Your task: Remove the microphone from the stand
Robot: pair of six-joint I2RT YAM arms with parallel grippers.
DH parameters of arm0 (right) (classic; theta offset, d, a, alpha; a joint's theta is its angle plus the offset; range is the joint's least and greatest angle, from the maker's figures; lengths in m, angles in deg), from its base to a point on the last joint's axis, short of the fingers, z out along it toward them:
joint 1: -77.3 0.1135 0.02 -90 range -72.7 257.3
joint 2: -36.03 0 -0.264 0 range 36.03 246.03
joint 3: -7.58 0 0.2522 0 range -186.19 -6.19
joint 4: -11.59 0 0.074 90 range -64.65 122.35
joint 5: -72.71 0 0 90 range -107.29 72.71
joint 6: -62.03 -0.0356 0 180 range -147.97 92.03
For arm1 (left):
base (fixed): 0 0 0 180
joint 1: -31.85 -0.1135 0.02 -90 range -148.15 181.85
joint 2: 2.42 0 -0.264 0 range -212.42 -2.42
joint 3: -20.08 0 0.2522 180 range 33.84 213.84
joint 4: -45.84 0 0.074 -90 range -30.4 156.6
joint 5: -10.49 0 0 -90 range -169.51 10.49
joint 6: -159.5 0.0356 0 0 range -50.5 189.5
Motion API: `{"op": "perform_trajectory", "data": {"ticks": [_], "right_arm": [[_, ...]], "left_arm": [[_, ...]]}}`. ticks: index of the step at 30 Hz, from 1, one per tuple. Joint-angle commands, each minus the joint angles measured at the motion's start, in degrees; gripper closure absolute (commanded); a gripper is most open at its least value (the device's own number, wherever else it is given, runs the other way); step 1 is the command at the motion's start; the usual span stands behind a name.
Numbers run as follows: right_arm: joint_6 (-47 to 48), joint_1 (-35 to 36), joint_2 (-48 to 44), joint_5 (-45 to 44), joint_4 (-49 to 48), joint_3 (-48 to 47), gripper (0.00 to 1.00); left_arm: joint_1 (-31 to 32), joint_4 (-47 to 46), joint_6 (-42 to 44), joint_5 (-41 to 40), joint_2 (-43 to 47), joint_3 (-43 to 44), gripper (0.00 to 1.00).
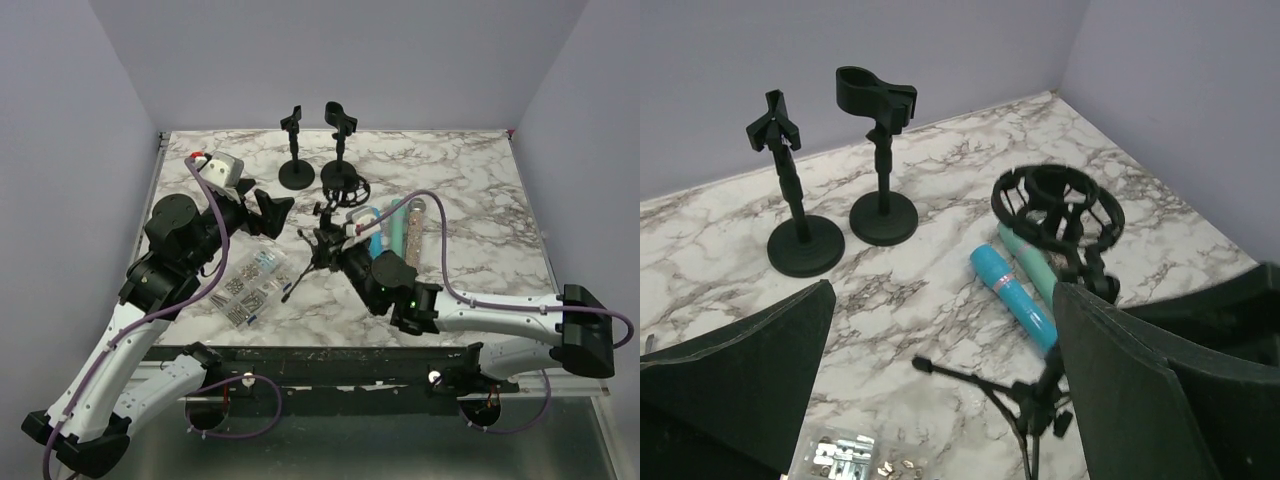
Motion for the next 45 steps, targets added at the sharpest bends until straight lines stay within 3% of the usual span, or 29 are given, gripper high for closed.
{"op": "perform_trajectory", "data": {"ticks": [1, 10, 17, 21, 27, 37, 39, 45], "right_arm": [[5.2, -10.1, 2.4, -2.8, -4.7, -5.7, 1.0], [10.3, -33.3, 12.1, 6.6, -16.4, -10.6, 1.0], [8.8, -48.4, 25.3, 22.8, -24.5, -17.1, 1.0], [11.7, -52.1, 34.2, 30.5, -28.4, -22.3, 1.0], [12.4, -55.6, 44.7, 34.5, -28.7, -29.8, 1.0], [11.8, -57.6, 51.6, 35.5, -29.8, -30.3, 1.0], [11.9, -57.6, 52.1, 34.9, -29.8, -30.0, 0.94], [10.2, -57.6, 48.8, 33.1, -28.2, -26.7, 0.41]], "left_arm": [[-0.3, -1.3, -0.1, -1.2, 0.9, -0.8, 0.06], [-0.4, -1.7, -0.2, -1.3, 0.6, -1.3, 0.06], [-0.3, -1.6, 0.6, -2.5, -0.3, -1.4, 0.06], [-0.4, -1.6, 1.1, -3.1, -0.8, -1.4, 0.06], [-1.0, -1.4, 1.3, -3.0, -2.3, -1.1, 0.06], [-2.3, -1.3, 0.8, -1.6, -4.4, -1.0, 0.06], [-2.4, -1.3, 0.8, -1.6, -4.5, -1.0, 0.06], [-2.9, -1.4, 0.2, -0.6, -4.8, -0.9, 0.06]]}}
